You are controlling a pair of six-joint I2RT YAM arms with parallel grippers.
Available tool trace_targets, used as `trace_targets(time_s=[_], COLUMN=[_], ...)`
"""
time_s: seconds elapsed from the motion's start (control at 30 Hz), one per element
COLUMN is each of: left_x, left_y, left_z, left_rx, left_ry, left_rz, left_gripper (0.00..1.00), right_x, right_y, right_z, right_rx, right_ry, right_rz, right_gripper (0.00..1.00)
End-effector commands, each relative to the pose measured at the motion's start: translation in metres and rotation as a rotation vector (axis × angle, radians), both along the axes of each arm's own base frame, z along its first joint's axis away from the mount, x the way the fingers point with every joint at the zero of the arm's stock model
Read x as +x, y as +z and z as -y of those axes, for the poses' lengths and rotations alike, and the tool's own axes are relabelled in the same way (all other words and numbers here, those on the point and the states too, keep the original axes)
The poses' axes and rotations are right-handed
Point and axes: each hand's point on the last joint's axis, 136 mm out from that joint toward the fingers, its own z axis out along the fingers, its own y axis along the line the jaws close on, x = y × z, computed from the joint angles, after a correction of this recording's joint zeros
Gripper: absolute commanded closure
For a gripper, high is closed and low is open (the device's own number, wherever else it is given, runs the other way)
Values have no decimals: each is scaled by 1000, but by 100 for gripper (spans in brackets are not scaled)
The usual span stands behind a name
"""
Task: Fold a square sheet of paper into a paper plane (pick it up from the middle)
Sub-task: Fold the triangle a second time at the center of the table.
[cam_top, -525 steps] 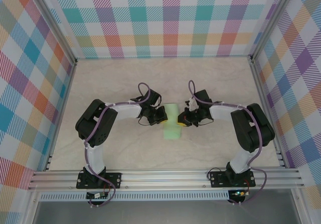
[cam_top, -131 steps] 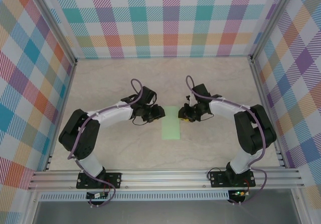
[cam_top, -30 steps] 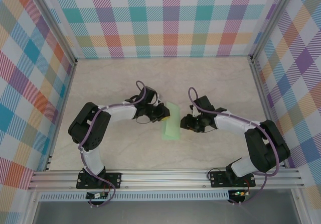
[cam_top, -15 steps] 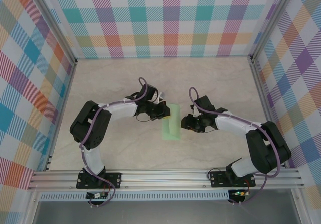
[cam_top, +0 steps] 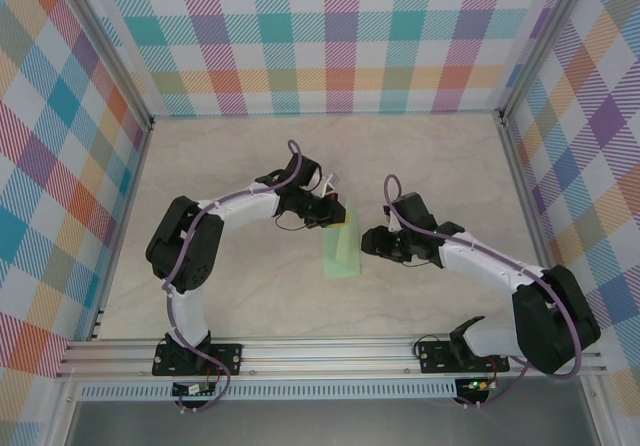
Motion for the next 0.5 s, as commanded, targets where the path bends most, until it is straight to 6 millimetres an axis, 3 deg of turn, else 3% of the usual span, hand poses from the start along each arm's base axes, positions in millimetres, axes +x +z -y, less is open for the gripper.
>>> trace_targets(time_s=[0.0,0.1,0.3,0.47], left_x=[-12,-11,-5,-5], left_y=[-4,-1,18,0], left_z=[-2,-3,-9,-13], left_rx=[25,48,125,173], left_ry=[-84,-112,-147,-149], left_rz=[-28,-19,26,-16], left_gripper=[99,100,100,100], right_x=[2,3,6,3], right_y=[-5,-7,0,8], right_z=[-5,-7,12,8], right_rx=[-16,-22,-76,-47], right_ry=[-2,-12,-107,-70], right_rz=[-5,-3,44,66], right_gripper=[53,53,54,52])
